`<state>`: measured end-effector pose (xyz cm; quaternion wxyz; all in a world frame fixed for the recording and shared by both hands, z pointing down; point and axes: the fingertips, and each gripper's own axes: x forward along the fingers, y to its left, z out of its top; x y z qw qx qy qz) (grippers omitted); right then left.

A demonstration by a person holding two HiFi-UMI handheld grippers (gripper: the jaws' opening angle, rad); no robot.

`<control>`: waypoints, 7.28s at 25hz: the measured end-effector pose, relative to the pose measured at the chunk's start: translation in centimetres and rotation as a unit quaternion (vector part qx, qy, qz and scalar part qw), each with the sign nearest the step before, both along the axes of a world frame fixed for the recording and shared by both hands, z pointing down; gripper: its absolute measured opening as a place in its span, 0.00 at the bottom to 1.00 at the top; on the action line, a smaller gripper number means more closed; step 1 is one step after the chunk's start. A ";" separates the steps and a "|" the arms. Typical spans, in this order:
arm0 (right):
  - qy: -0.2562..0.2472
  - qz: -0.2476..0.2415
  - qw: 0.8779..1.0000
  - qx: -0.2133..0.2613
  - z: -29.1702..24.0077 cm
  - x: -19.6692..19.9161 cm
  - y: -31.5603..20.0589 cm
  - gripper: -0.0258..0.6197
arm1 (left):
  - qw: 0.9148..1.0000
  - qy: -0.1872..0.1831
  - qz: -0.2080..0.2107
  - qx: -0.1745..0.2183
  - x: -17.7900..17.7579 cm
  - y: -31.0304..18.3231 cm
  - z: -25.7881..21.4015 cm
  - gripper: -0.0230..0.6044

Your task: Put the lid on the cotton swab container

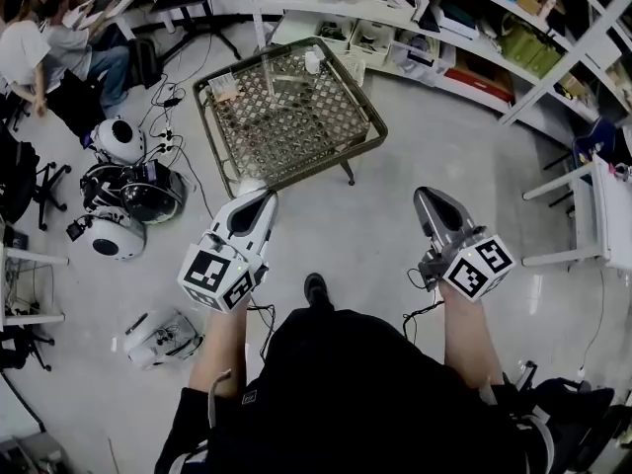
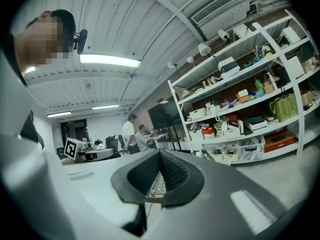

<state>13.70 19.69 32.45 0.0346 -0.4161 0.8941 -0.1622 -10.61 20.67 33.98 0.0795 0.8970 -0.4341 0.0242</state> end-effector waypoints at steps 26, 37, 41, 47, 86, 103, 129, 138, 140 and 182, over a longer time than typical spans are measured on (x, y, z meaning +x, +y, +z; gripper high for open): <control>-0.034 -0.076 0.996 -0.017 0.5 -5.9 -17.9 0.05 | 0.996 0.004 -0.092 -0.019 -6.8 -12.0 1.3 0.04; -0.057 -0.100 0.992 -0.046 2.0 -0.3 -28.9 0.05 | 0.994 -0.020 -0.096 -0.049 0.5 -22.0 1.4 0.04; -0.067 -0.107 0.991 -0.052 2.3 1.9 -32.5 0.05 | 0.993 -0.030 -0.096 -0.058 3.2 -25.2 1.0 0.04; -0.079 -0.123 0.987 -0.066 3.4 4.0 -35.7 0.05 | 0.992 -0.039 -0.101 -0.060 6.1 -28.3 0.6 0.04; -0.018 -0.188 0.974 -0.128 6.8 -8.7 -47.7 0.05 | 0.984 -0.007 -0.126 -0.127 -0.8 -40.1 9.6 0.04; 0.002 -0.317 0.925 -0.209 15.2 -7.6 -58.5 0.05 | 0.947 -0.008 -0.262 -0.186 2.6 -47.4 13.4 0.04; 0.043 -0.276 0.908 -0.314 26.9 -13.3 -60.6 0.05 | 0.939 -0.053 -0.163 -0.298 1.5 -54.7 30.7 0.05; 0.081 -0.262 0.910 -0.312 30.1 -13.8 -61.9 0.05 | 0.943 -0.094 -0.124 -0.294 3.7 -57.2 35.4 0.07; 0.088 -0.260 0.910 -0.311 30.9 -13.9 -62.5 0.05 | 0.946 -0.105 -0.109 -0.287 4.6 -57.5 36.0 0.07; 0.393 -0.324 0.844 -0.169 35.0 -16.9 -61.2 0.06 | 0.936 0.008 -0.197 -0.291 0.6 -51.4 33.6 0.07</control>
